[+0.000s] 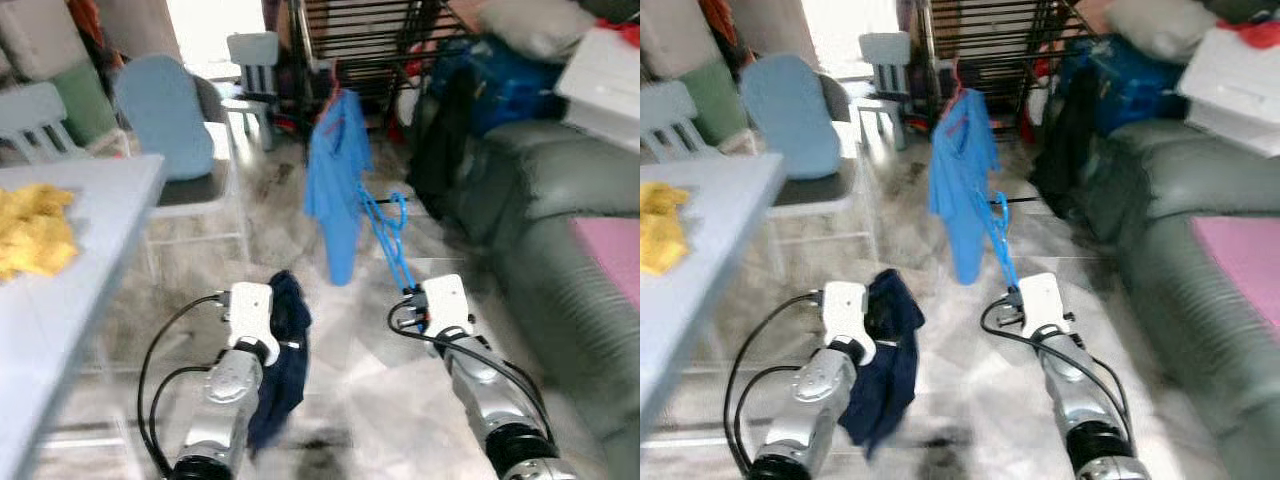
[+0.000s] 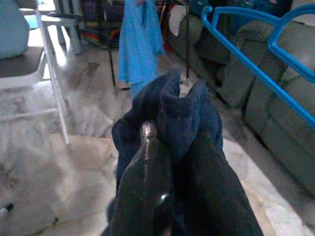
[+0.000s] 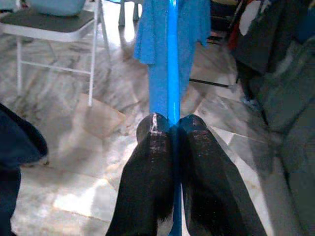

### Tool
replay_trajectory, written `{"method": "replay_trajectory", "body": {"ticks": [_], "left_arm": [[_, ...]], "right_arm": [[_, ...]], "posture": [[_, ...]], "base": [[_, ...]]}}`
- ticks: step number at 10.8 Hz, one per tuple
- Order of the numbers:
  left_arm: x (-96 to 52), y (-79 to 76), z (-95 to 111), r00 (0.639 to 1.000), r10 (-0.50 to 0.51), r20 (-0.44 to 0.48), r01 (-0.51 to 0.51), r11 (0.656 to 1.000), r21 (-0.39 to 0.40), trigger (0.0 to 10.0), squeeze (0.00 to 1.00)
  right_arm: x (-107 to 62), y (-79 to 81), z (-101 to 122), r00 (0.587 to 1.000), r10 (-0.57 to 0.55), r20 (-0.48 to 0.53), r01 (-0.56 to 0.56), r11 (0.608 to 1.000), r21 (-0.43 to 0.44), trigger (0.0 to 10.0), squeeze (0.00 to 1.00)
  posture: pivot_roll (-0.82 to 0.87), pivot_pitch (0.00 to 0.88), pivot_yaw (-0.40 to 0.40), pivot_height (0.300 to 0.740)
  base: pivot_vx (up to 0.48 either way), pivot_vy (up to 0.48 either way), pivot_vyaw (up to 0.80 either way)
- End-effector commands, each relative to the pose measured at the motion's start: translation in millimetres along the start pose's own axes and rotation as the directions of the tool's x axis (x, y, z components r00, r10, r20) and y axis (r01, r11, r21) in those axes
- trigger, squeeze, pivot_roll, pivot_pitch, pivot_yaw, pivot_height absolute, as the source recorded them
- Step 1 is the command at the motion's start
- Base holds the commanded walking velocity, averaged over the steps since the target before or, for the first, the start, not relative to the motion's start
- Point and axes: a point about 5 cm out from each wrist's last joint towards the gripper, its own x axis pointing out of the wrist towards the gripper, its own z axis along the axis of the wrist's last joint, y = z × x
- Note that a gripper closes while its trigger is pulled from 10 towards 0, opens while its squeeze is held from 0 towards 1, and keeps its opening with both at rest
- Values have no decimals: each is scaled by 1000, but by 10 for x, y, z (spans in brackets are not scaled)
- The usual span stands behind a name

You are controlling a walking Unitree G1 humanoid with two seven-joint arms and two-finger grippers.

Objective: Hang hanger

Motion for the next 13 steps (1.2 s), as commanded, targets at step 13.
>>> {"method": "replay_trajectory", "body": {"ticks": [13], "left_arm": [[65, 6, 142, 998, -16, 62, 18, 999, -32, 10000, 0]], "right_arm": [[55, 12, 68, 1000, 13, 10, -13, 1000, -20, 10000, 0]], "posture": [[-85, 0, 35, 740]], "base": [[0, 89, -96]]}}
